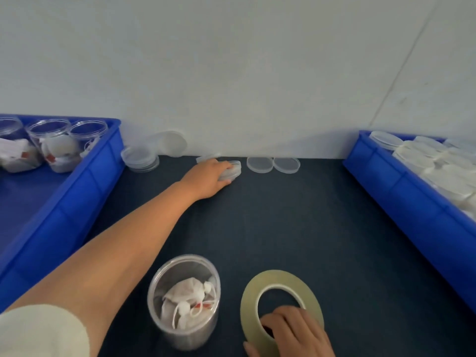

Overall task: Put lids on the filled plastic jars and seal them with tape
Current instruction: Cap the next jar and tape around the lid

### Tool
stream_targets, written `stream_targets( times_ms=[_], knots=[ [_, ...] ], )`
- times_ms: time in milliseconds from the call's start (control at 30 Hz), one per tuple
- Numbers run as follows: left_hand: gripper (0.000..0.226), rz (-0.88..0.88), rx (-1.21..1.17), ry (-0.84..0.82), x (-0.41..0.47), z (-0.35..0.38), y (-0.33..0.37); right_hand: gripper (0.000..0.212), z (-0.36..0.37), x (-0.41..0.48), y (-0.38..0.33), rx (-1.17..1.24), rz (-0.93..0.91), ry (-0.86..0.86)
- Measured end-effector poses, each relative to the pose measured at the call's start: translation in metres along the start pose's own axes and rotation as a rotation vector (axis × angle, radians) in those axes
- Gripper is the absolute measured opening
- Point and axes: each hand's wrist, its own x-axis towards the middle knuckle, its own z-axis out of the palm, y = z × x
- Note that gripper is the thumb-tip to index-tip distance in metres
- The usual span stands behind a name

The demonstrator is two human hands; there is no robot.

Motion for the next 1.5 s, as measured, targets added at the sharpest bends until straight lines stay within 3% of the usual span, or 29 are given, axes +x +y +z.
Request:
stream_targets(
  times_ms=[133, 300, 433, 500, 633, 833, 933, 1033, 1200, 1367, 1433, 1500],
  knots=[
    [0.051, -0.039, -0.006, 0.042, -0.06, -0.012, -0.004, 0.037, -0.013, -0.002, 0.004, 0.011, 0.066, -0.078],
    [0.049, -0.172, -0.003, 0.072, -0.149, -0.031, -0.001, 0.034, -0.018, -0.011, -0.001, 0.105, 0.101, -0.088],
    [0.066, -0.315, 0.005, 0.028, -0.22, -0.041, 0.004, 0.028, -0.021, -0.015, -0.01, 0.104, 0.147, -0.116],
    [0.062, -0.377, -0.031, 0.04, -0.247, -0.041, 0.007, 0.027, -0.022, -0.016, -0.01, 0.089, 0.173, -0.13],
    [0.051, -0.363, 0.045, 0.127, -0.282, -0.041, 0.012, 0.025, -0.025, -0.016, -0.013, 0.06, 0.205, -0.146],
    [0.049, -0.438, -0.201, 0.332, -0.302, -0.04, 0.015, 0.032, -0.027, -0.019, -0.014, 0.031, 0.249, -0.169],
    [0.045, -0.424, -0.178, 0.36, -0.302, -0.041, 0.017, 0.033, -0.027, -0.02, -0.014, 0.02, 0.259, -0.188],
    [0.048, -0.465, -0.146, 0.501, -0.303, -0.043, 0.02, 0.033, -0.028, -0.018, -0.013, 0.03, 0.268, -0.192],
    [0.048, -0.548, -0.28, 0.742, -0.311, -0.056, 0.028, 0.036, -0.03, -0.017, -0.014, 0.034, 0.265, -0.217],
    [0.012, -0.561, -0.757, 0.976, -0.313, -0.082, 0.056, 0.063, -0.033, -0.016, -0.019, 0.001, 0.302, -0.197],
    [0.01, -0.538, -0.918, 0.955, -0.316, -0.092, 0.069, 0.067, -0.038, -0.013, -0.022, 0.013, 0.274, -0.126],
    [0.015, -0.526, -0.913, 0.851, -0.316, -0.097, 0.082, 0.072, -0.043, -0.008, -0.029, 0.082, 0.256, -0.067]
  ],
)
